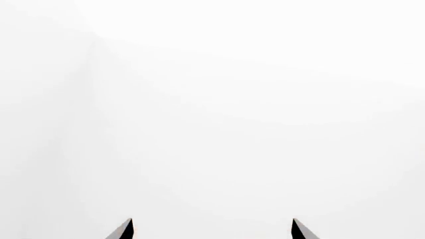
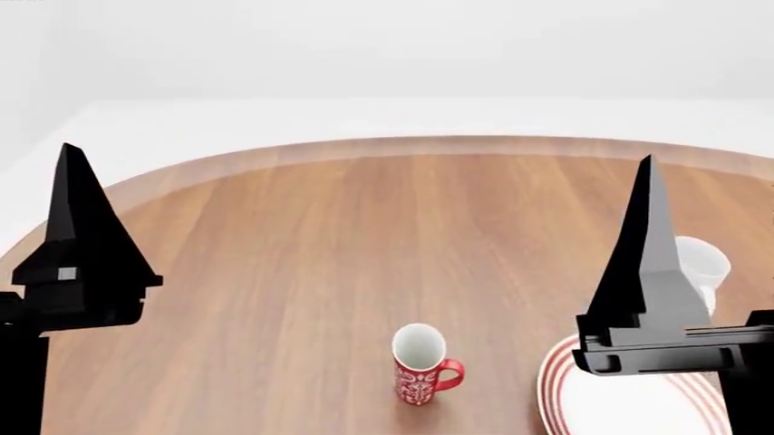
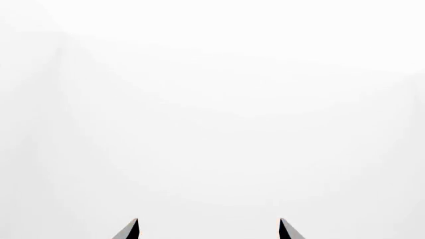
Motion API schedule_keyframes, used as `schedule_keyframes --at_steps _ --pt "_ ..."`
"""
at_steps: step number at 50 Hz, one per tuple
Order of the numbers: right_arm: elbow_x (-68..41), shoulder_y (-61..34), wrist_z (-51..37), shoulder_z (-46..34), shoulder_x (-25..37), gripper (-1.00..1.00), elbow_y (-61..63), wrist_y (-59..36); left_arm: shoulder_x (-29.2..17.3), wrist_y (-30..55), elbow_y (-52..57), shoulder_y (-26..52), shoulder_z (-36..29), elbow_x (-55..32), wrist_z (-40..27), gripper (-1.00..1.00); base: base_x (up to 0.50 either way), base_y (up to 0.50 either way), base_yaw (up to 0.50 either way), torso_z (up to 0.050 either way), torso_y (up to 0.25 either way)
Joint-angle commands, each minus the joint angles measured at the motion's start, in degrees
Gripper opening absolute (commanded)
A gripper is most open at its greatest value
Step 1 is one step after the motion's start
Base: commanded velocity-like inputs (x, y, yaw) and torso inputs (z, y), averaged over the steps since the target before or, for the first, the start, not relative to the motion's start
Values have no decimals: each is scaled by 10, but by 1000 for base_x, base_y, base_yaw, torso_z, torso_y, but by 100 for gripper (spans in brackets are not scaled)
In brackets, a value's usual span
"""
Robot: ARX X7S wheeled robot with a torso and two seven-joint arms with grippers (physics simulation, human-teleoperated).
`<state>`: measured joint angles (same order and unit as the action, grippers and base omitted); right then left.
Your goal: Pick up the red mug and put it on the plate
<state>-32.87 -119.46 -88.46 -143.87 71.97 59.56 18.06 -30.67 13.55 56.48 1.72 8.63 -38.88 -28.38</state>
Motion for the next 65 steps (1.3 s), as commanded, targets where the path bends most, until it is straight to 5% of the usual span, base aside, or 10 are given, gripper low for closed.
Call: schedule_keyframes --at_steps 1,15,20,26,38,65 --pt "-8 3 -1 7 2 100 0 -6 -4 -4 0 -1 -4 0 -3 100 391 -3 0 0 0" --pt "-60 -29 30 13 18 100 3 -35 -6 -10 -4 -2 -12 4 -3 100 50 -1 0 0 0" --pt "-171 -144 196 -1 79 100 -6 -61 -4 -14 -7 -3 -17 7 -2 100 0 0 0 0 0" --pt "-374 -141 487 32 116 100 -115 -79 -5 -16 -10 -3 -20 7 -1 100 0 0 0 0 0" --pt "-459 -129 800 89 172 100 -199 -145 -12 -12 -5 -1 -22 3 -9 100 0 0 0 0 0" --pt "-461 30 943 50 -38 100 -430 -124 -17 -19 -13 -1 -34 7 -11 100 0 0 0 0 0"
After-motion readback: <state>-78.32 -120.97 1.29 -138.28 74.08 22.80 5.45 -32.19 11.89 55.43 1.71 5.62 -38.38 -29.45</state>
